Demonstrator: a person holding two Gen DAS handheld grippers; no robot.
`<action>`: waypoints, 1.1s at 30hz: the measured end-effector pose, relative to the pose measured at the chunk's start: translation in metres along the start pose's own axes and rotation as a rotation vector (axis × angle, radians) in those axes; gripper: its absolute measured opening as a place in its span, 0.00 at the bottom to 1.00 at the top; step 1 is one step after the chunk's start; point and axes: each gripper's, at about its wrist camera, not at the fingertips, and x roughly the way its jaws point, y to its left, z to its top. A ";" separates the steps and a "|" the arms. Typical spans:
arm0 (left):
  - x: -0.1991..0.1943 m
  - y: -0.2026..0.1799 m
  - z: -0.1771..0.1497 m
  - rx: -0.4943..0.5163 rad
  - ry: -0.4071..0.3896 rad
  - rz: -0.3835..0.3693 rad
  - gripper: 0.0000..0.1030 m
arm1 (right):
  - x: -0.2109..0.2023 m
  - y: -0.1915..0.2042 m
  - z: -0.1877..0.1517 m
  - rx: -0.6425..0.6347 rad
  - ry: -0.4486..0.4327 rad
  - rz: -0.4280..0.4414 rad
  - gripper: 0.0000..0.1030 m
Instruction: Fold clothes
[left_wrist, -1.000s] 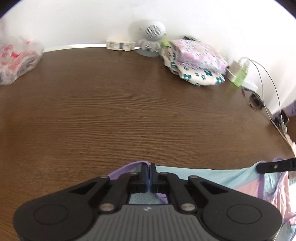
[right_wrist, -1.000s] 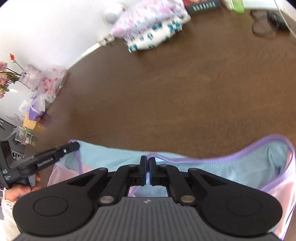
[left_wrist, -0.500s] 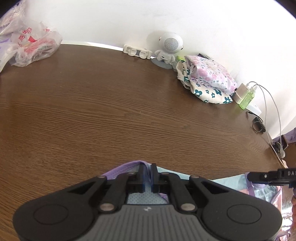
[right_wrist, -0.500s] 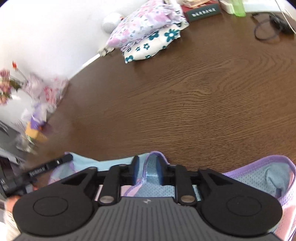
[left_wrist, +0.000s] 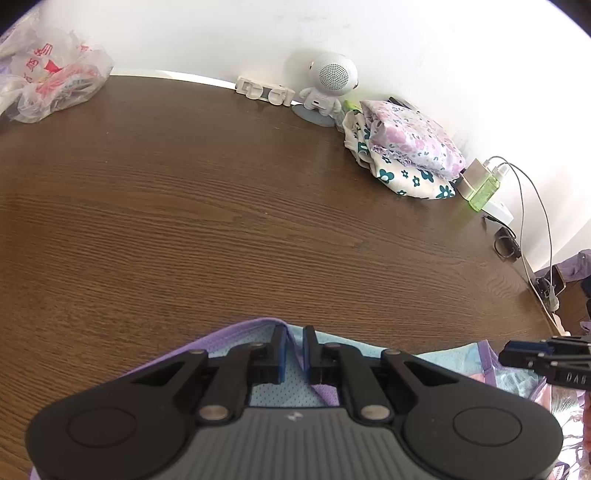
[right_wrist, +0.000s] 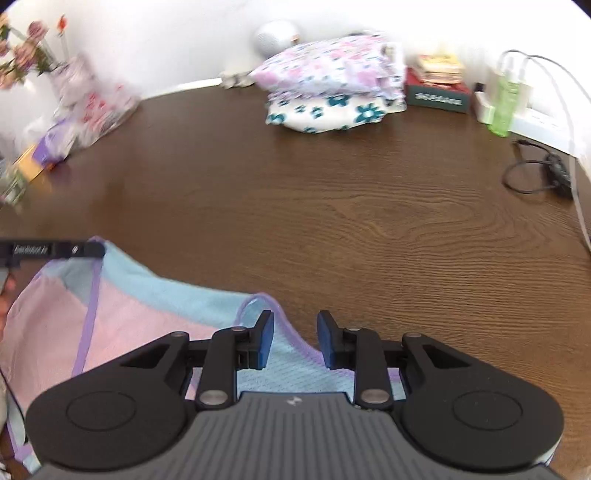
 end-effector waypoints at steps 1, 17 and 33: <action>0.001 -0.001 0.000 0.000 0.000 0.004 0.06 | 0.003 0.002 0.001 -0.015 -0.002 -0.002 0.26; -0.002 0.006 -0.002 -0.086 -0.051 0.018 0.03 | 0.015 0.000 -0.005 -0.025 -0.062 0.032 0.04; 0.001 -0.036 -0.002 0.257 -0.040 -0.041 0.04 | 0.016 0.008 -0.006 0.220 0.043 0.179 0.11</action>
